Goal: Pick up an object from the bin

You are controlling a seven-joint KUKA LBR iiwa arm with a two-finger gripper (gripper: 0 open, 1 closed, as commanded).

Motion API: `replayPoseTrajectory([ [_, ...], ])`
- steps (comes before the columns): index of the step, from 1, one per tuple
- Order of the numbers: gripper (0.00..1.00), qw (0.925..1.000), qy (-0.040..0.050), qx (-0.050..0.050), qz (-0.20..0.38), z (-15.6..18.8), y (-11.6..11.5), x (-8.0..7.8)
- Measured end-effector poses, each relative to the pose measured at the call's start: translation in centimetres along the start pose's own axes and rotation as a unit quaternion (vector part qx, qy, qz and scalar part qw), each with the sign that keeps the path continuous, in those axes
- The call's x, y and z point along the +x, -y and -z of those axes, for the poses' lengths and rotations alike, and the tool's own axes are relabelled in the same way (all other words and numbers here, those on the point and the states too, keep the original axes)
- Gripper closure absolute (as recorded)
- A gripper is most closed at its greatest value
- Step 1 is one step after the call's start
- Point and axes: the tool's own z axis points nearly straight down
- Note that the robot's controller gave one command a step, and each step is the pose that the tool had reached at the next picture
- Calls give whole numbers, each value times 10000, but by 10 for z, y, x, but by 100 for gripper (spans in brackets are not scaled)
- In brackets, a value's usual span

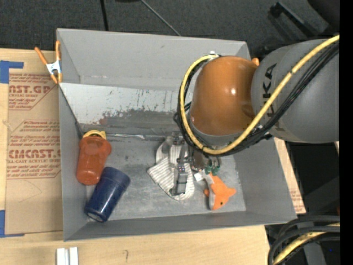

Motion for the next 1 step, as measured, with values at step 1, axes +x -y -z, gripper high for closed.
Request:
replayPoseTrajectory([
  [1,0,10000,0,0,1,0,0,0],
])
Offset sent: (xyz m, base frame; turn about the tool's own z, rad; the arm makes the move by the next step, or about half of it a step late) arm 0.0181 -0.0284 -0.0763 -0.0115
